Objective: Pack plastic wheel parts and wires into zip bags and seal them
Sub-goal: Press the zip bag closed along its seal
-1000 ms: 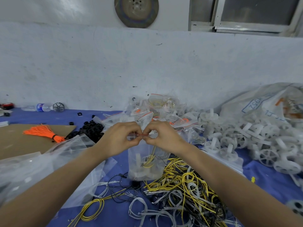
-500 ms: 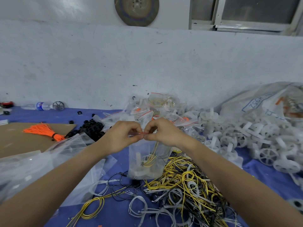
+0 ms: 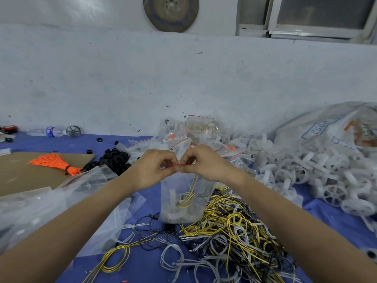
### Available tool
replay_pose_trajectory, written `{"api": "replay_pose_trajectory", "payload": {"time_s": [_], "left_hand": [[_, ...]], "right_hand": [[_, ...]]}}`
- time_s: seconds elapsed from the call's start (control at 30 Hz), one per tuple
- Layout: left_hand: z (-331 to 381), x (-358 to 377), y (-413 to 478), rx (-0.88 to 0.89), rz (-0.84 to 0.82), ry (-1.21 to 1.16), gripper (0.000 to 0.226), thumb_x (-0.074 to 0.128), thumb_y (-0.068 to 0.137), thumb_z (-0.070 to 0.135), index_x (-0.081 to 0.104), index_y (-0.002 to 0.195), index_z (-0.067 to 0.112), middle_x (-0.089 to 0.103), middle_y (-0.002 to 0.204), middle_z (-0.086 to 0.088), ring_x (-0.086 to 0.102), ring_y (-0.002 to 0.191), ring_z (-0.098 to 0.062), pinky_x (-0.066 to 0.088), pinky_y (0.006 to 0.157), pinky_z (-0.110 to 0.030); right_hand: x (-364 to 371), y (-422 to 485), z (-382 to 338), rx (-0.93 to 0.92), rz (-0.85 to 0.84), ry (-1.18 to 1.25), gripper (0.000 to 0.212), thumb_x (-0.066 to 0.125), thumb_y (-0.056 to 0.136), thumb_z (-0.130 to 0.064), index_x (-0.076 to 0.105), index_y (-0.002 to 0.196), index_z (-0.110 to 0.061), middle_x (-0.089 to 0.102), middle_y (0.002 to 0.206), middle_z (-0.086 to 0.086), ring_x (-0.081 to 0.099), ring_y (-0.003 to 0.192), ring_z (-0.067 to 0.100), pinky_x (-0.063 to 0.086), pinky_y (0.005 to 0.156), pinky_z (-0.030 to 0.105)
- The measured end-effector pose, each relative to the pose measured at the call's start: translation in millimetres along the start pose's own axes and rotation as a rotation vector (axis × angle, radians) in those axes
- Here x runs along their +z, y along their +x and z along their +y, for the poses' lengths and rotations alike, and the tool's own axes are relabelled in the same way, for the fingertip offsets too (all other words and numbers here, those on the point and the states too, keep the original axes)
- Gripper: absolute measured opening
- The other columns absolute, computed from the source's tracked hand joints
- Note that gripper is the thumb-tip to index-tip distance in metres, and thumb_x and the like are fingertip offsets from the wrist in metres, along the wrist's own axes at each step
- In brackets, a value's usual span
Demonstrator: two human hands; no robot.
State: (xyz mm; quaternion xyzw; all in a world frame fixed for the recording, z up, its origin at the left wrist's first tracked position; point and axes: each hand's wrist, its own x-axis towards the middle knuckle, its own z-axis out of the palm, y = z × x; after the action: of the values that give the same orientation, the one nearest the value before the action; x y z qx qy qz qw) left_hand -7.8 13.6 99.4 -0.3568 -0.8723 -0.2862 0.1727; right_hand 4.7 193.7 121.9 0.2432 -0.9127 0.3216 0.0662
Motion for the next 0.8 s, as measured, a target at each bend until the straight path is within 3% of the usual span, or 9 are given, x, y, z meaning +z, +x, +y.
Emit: {"api": "replay_pose_trajectory", "payload": {"time_s": [0.17,0.43,0.53,0.7,0.8], "left_hand": [[-0.8,0.0,0.6,0.022,0.005,0.016,0.007,0.071,0.083,0.018,0.071,0.082,0.012,0.064,0.073,0.009,0.059,0.067,-0.002,0.045,0.064,-0.012],[0.7,-2.2,-0.9,0.093,0.018,0.041,0.006,0.072,0.082,0.014,0.069,0.078,0.013,0.057,0.068,0.016,0.057,0.069,0.001,0.038,0.062,-0.006],[-0.4,-1.4,-0.6,0.095,0.019,0.048,0.006,0.07,0.083,0.014,0.068,0.078,0.013,0.056,0.068,0.017,0.056,0.067,0.001,0.038,0.061,-0.007],[0.1,4.7,0.9,0.099,0.014,0.088,0.003,0.069,0.084,0.015,0.069,0.082,0.013,0.062,0.076,0.006,0.058,0.067,-0.008,0.048,0.064,-0.029],[0.4,3.5,0.6,0.111,0.029,0.111,0.005,0.069,0.081,0.01,0.067,0.077,0.013,0.06,0.073,0.005,0.056,0.065,-0.01,0.047,0.064,-0.032]], "right_hand": [[1.0,0.2,1.4,-0.029,0.021,-0.041,0.01,0.071,0.081,-0.009,0.071,0.087,-0.002,0.07,0.089,0.013,0.064,0.084,0.024,0.047,0.077,0.031],[4.5,-3.4,8.0,-0.115,0.076,-0.128,0.01,0.069,0.084,-0.015,0.07,0.089,-0.007,0.069,0.09,0.007,0.062,0.084,0.017,0.044,0.076,0.027],[2.0,-5.7,12.4,-0.126,0.083,-0.133,0.011,0.068,0.085,-0.015,0.069,0.089,-0.006,0.069,0.091,0.008,0.061,0.086,0.019,0.046,0.08,0.033],[6.6,-6.2,13.1,-0.199,0.096,-0.234,0.012,0.066,0.087,-0.017,0.068,0.09,-0.006,0.067,0.092,0.008,0.059,0.088,0.021,0.043,0.078,0.034],[5.1,-10.0,16.8,-0.218,0.126,-0.194,0.009,0.067,0.085,-0.013,0.068,0.089,-0.004,0.067,0.091,0.008,0.059,0.087,0.02,0.043,0.077,0.03]]}}
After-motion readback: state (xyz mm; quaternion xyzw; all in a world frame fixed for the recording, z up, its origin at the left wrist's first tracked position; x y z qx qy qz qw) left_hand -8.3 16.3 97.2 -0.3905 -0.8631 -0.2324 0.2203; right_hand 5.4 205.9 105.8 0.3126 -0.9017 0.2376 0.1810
